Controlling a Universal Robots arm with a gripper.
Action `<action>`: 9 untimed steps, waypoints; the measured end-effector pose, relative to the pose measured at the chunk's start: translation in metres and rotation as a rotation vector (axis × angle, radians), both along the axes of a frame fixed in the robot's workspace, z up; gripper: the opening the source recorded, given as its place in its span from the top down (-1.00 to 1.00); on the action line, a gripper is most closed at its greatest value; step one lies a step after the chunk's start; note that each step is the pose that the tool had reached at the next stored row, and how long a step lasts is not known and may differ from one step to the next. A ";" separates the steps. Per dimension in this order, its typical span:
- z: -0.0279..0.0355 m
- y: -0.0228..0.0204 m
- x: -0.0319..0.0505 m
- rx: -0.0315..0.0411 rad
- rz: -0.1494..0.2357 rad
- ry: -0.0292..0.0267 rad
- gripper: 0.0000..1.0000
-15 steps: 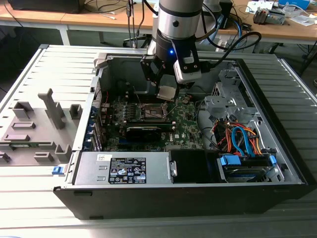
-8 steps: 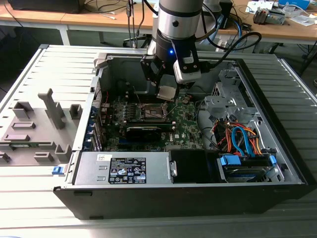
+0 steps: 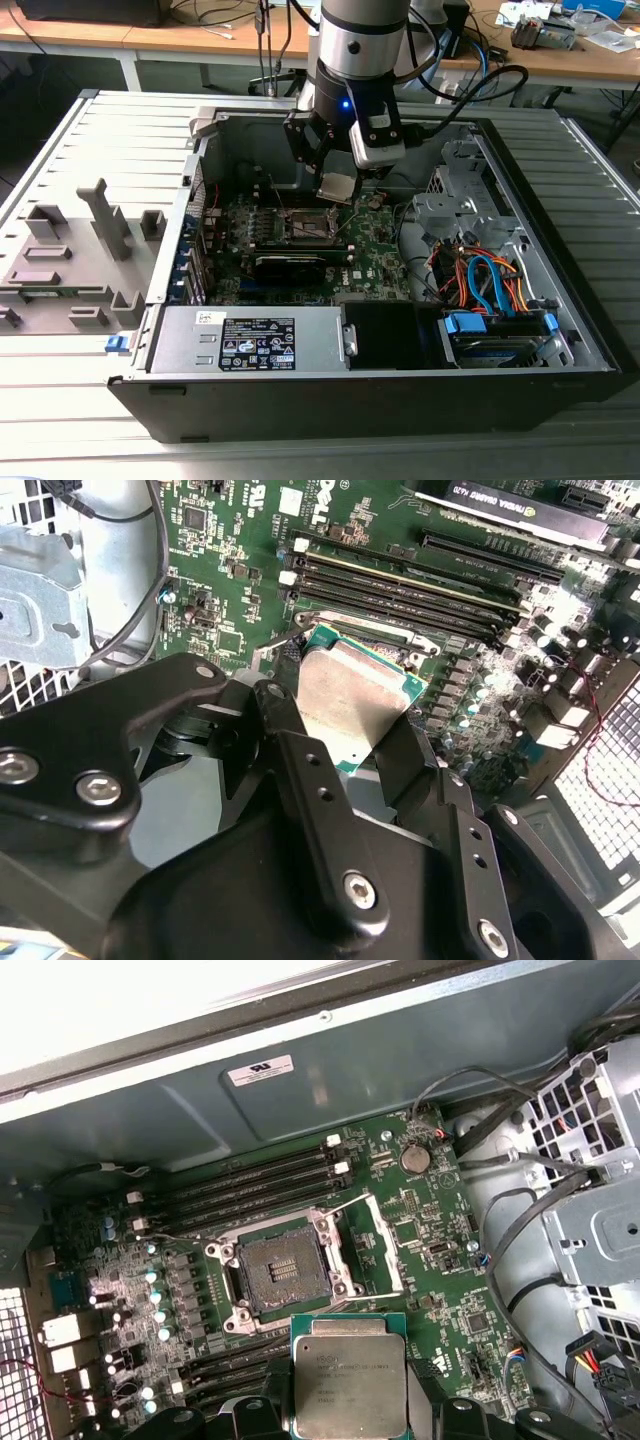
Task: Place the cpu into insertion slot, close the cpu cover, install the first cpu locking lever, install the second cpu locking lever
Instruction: 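Place the cpu into insertion slot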
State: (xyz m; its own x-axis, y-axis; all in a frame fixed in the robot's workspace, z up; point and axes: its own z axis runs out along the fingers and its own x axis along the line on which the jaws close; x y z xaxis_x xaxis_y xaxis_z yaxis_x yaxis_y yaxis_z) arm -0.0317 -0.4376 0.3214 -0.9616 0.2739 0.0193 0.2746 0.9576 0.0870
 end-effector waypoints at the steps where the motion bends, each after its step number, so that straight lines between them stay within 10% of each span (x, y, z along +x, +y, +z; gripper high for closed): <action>1: 0.0000 0.0000 0.0000 0.0001 -0.001 0.0000 -0.09; 9: 0.0000 0.0000 0.0000 0.0001 -0.010 0.0000 -0.09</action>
